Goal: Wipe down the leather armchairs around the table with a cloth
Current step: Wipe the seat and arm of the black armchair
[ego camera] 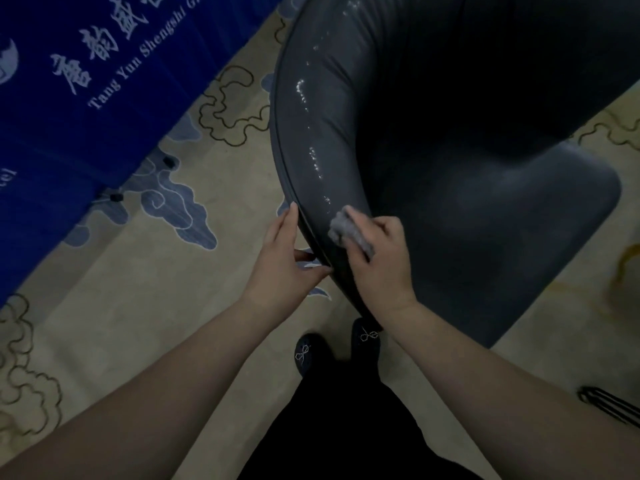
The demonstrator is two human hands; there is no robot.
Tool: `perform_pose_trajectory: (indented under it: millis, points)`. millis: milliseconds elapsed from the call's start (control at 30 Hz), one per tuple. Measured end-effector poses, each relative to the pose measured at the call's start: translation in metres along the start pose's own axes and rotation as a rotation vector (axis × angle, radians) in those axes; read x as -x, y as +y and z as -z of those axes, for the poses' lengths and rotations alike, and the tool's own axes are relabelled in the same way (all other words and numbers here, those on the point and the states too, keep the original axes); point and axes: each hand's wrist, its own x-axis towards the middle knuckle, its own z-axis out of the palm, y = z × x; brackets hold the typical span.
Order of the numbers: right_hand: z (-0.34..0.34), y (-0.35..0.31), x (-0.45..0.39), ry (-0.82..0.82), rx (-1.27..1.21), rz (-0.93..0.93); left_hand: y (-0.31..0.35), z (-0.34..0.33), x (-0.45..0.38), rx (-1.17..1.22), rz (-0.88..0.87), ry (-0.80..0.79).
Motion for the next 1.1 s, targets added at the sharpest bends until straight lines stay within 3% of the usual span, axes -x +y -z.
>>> perform_pose_trajectory:
  millis: [100,267,433,600,733,767,900,933,1033,1100]
  points:
    - [0.004,0.002,-0.011,0.082,-0.056,-0.210,0.002,0.000,0.000,0.012,-0.020,-0.002]
    - [0.007,-0.001,0.024,-0.026,-0.004,0.055,0.002,0.002,0.000,0.017,0.023,-0.014]
    - [0.009,-0.003,0.008,0.051,-0.066,-0.160,0.003,0.006,-0.001,-0.027,0.029,-0.042]
    - [0.014,0.000,0.031,-0.035,0.042,0.119,0.004,0.014,-0.002,-0.077,0.029,-0.062]
    - [0.006,0.000,0.003,0.106,-0.084,-0.208,0.010,0.015,-0.003,-0.039,0.033,0.011]
    - [0.004,-0.002,-0.005,0.130,-0.097,-0.219,0.012,0.015,-0.003,-0.030,0.031,0.034]
    - [-0.004,-0.007,-0.022,-0.019,-0.004,0.099,0.015,0.014,-0.006,-0.009,0.026,0.093]
    - [-0.006,-0.006,-0.028,-0.029,-0.006,0.086,0.016,0.015,-0.007,-0.006,0.030,0.099]
    - [-0.007,-0.003,-0.048,0.085,-0.093,-0.208,0.020,0.018,-0.012,-0.016,0.049,0.101]
    - [-0.008,-0.005,-0.051,0.094,-0.088,-0.161,0.023,0.019,-0.016,-0.027,0.050,0.092]
